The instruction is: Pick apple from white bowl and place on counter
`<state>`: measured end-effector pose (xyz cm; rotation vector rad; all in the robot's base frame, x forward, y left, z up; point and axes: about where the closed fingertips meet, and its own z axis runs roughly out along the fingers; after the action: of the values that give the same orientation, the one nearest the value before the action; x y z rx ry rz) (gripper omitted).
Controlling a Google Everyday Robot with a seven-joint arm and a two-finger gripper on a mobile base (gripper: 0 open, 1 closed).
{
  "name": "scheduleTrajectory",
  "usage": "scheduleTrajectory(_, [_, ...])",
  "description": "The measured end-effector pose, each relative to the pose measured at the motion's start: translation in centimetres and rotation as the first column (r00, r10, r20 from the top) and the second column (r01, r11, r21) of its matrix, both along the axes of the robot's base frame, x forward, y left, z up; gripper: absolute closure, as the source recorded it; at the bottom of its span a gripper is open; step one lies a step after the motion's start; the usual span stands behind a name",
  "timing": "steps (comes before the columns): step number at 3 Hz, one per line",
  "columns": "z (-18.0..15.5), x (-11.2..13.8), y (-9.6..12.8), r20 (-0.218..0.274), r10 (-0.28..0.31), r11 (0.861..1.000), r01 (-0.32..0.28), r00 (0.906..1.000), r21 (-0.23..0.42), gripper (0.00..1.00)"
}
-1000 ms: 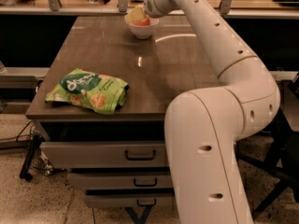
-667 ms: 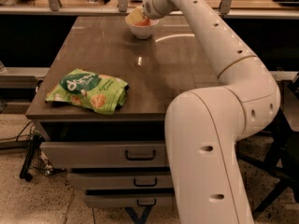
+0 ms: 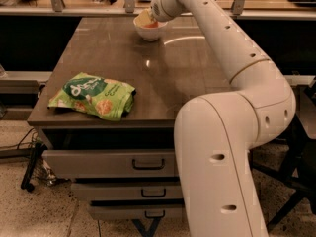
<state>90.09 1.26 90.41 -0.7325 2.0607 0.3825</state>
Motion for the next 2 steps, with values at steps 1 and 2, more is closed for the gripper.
scheduleTrajectory(1, [-0.30, 0.06, 0.16, -0.003, 0.004, 1.000, -0.004, 1.0000, -0.004, 0.50])
scheduleTrajectory(2, [-0.53, -0.05, 0.57, -0.007, 0.014, 1.000, -0.014, 0.9999, -0.005, 0.62])
